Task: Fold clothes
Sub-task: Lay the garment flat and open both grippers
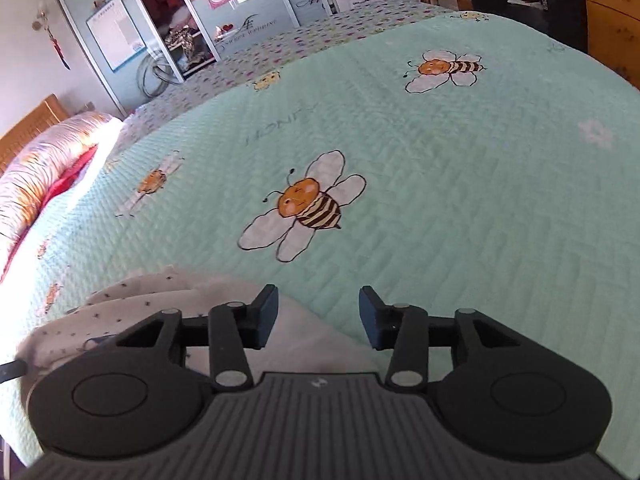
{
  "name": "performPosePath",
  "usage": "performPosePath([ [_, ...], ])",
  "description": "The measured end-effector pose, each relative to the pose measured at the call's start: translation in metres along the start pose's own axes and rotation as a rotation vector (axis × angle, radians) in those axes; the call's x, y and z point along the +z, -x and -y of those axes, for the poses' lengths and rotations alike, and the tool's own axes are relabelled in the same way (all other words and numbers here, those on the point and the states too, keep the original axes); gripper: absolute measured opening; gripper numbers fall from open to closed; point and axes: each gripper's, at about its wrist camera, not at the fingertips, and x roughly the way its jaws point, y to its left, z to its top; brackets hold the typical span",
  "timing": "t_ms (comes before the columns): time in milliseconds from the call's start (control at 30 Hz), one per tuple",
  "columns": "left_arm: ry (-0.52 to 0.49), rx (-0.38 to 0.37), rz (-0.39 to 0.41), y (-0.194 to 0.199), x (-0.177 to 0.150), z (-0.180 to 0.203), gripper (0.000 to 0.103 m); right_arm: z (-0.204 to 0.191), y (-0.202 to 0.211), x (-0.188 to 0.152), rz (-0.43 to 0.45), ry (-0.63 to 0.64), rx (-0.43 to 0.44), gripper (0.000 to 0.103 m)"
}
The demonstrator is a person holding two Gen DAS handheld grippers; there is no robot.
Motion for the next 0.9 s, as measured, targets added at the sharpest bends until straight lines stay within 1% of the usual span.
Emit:
performPosePath([
  [33,0.019,0.02,0.005,0.003,0.002,-0.003,0.061,-0.002,0.003,-0.004,-0.007,0.0,0.011,0.052],
  [100,0.101,0.017,0.012,0.012,0.005,-0.016,0.064,-0.008,0.01,-0.014,-0.028,0.003,0.031,0.052],
  [233,0.151,-0.025,-0.006,0.03,0.004,-0.022,0.065,-0.028,0.023,-0.029,-0.061,0.029,0.057,0.052],
  [300,0.084,-0.071,-0.033,0.035,0.002,-0.006,0.065,-0.044,0.031,-0.033,-0.069,0.072,0.069,0.054],
  [367,-0.003,-0.106,-0.06,0.04,0.001,0.018,0.065,-0.065,0.041,-0.032,-0.066,0.138,0.073,0.06],
  [433,-0.06,-0.101,-0.089,0.044,0.0,0.042,0.066,-0.088,0.048,-0.026,-0.089,0.21,0.064,0.069],
  [467,-0.077,-0.09,-0.105,0.046,0.0,0.054,0.066,-0.1,0.052,-0.021,-0.098,0.24,0.057,0.069],
  [500,-0.085,-0.081,-0.131,0.046,0.0,0.062,0.067,-0.109,0.055,-0.018,-0.104,0.255,0.052,0.07],
  [567,-0.084,-0.06,-0.204,0.043,0.0,0.074,0.068,-0.125,0.058,-0.014,-0.145,0.279,0.038,0.079],
  [667,-0.091,-0.02,-0.298,0.038,-0.006,0.085,0.068,-0.147,0.06,-0.013,-0.226,0.315,0.006,0.079],
  [767,-0.111,0.011,-0.343,0.036,-0.016,0.088,0.068,-0.164,0.058,-0.017,-0.309,0.35,-0.045,0.08],
  [833,-0.108,0.013,-0.371,0.037,-0.023,0.089,0.068,-0.169,0.06,-0.023,-0.325,0.373,-0.058,0.079],
  [900,-0.1,0.021,-0.392,0.038,-0.027,0.09,0.068,-0.171,0.065,-0.028,-0.325,0.377,-0.045,0.079],
])
